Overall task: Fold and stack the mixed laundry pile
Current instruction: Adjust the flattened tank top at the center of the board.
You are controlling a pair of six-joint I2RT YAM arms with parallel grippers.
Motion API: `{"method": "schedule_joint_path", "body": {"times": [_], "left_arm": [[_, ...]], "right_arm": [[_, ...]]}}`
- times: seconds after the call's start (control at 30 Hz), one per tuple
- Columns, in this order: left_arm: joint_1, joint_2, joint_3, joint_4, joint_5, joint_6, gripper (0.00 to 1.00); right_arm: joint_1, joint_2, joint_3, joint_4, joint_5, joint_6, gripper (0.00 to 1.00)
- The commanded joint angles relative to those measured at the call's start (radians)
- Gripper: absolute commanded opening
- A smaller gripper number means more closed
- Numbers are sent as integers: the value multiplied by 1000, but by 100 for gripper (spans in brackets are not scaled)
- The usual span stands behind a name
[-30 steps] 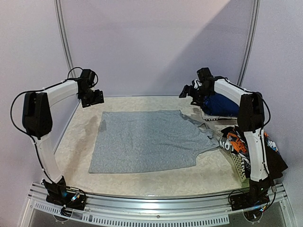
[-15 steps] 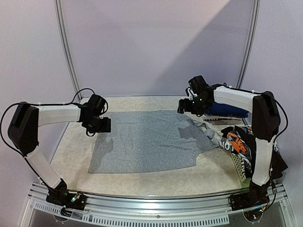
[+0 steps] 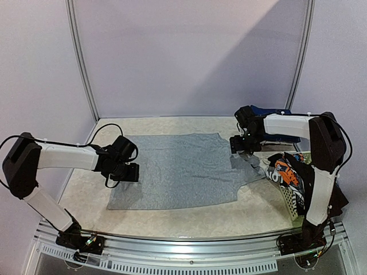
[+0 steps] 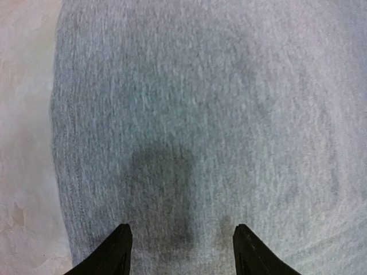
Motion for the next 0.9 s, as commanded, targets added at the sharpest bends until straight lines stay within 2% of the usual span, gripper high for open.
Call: {"method": "schedule_joint_path", "body": {"times": [0.0, 0.27, 0.37, 0.57, 0.7, 0.8, 0.87], "left_arm": [[28, 47, -35, 29, -28, -3, 61], [128, 93, -66, 9, -43, 11, 61], [138, 100, -47, -35, -107, -19, 61], [167, 63, -50, -25, -117, -60, 61], [159, -21, -7, -137, -241, -76, 60], [129, -108, 5, -172, -243, -81, 60], [70, -133, 29, -199, -241, -82, 60]], "right_arm": [[-22, -9, 46, -19, 39, 7, 86], [-62, -44, 41, -45, 61, 20, 86], [-68, -56, 34, -44, 58, 21, 86], [-68, -73, 28, -35, 22, 15, 86], [-68, -93, -10, -9, 0, 16, 86], [-69, -122, -57, 8, -1, 16, 86], [-68, -137, -78, 8, -2, 14, 86]]}}
